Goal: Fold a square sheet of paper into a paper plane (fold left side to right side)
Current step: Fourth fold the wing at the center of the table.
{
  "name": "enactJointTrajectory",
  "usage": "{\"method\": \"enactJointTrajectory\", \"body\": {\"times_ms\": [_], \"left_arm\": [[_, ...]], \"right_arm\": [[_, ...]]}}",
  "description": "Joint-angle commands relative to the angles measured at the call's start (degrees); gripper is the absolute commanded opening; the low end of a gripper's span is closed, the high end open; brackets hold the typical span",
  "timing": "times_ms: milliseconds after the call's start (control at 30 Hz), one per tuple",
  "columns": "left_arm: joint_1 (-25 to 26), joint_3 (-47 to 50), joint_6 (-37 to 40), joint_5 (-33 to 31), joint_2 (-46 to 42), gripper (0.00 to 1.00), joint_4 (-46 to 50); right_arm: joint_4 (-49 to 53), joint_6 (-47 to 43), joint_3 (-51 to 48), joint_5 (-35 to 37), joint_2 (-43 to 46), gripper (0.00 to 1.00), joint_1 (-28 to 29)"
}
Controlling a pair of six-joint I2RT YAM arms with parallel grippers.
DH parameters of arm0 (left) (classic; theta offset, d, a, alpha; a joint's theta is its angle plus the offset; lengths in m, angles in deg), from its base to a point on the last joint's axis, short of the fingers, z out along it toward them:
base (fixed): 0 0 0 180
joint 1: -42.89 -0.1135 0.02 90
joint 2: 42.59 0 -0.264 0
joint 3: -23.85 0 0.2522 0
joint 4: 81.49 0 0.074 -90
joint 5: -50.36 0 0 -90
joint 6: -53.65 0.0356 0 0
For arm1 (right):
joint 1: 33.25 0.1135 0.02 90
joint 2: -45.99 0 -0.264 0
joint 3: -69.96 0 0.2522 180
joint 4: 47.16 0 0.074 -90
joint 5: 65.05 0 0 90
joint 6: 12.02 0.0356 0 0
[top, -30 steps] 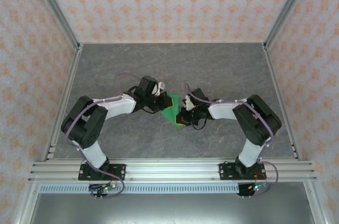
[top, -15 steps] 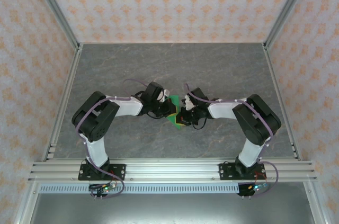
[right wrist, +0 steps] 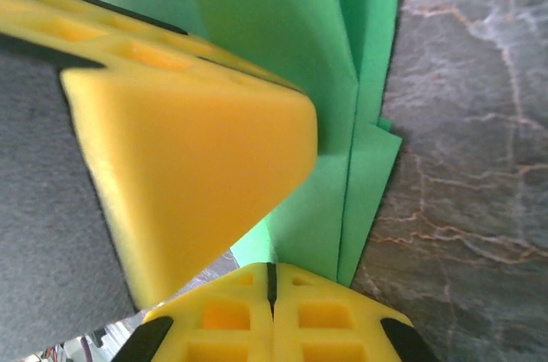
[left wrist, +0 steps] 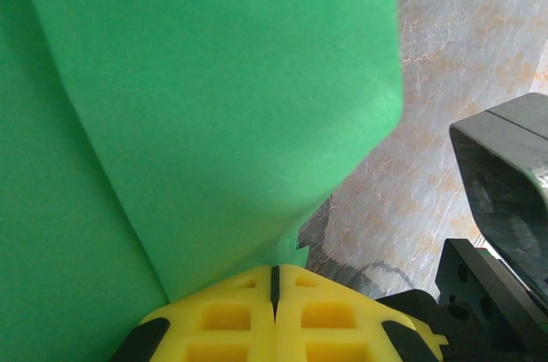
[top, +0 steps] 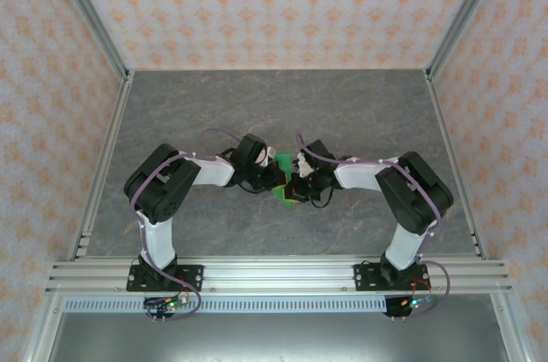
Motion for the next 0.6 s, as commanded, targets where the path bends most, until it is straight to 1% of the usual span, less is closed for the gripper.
{"method": "enactJointTrajectory", "body": {"times_ms": [0,167,567], "left_arm": [[-1.4,-0.6,2.8,-4.7,3.7,0.00,1.3],[-3.9,-2.3,5.2,-4.3,4.2,0.00,2.3],[-9.3,-11.5,11.7,-1.9,7.0,0.00,10.0]], "right_arm": [[13.1,-1.9,-2.4,9.4,-3.6,0.00,0.5],[14.5,-2.4,-2.1,10.2,-4.0,0.00,0.9],[14.9,-2.8,-2.5,9.7,-4.4,0.00,1.2]]}}
